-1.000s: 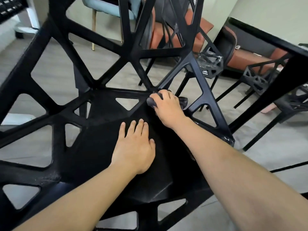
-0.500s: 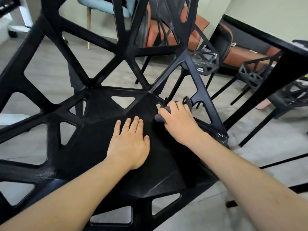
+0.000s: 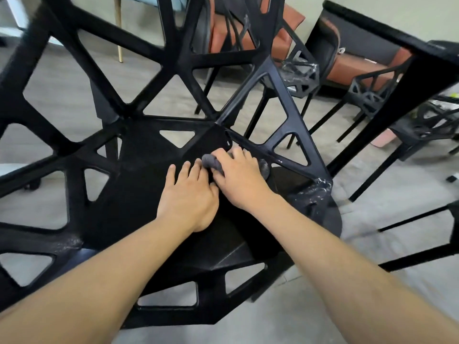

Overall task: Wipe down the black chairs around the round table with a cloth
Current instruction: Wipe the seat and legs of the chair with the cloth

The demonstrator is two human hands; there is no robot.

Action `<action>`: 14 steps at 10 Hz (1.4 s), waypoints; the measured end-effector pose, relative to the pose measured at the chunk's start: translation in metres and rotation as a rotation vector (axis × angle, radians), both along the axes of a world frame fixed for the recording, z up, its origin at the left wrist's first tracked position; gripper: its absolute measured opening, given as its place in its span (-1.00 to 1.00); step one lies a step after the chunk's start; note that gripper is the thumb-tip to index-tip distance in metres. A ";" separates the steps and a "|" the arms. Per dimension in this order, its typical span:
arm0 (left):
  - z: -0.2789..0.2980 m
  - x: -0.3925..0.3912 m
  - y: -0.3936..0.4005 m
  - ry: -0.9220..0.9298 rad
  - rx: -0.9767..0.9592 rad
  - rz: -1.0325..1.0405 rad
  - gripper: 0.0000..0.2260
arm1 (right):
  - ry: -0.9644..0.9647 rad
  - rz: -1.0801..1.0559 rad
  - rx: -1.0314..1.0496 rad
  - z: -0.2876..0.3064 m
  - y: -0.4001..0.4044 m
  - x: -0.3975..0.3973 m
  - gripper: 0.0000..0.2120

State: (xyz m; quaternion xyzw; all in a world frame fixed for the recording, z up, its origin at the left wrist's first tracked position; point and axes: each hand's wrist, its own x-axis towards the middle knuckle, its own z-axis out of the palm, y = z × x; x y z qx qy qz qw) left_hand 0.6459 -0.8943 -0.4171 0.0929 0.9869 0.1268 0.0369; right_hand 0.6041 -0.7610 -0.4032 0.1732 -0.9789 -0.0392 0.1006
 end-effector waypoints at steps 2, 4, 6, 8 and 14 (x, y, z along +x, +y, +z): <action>0.002 0.000 0.000 -0.023 0.010 0.005 -0.44 | 0.355 -0.066 0.471 0.051 0.075 -0.029 -0.73; 0.001 -0.003 0.001 -0.038 0.012 0.026 -0.44 | 0.123 -0.115 0.166 0.033 0.074 0.020 -0.67; 0.002 -0.003 0.001 -0.049 0.020 0.027 -0.44 | 0.179 -0.048 0.281 0.034 0.087 0.034 -0.67; 0.001 -0.007 0.003 -0.044 0.024 0.035 -0.44 | 0.233 -0.256 0.295 0.045 0.092 0.015 -0.67; -0.002 -0.008 0.001 -0.056 -0.020 0.020 -0.43 | 0.368 -0.224 0.031 0.021 0.147 0.121 -0.57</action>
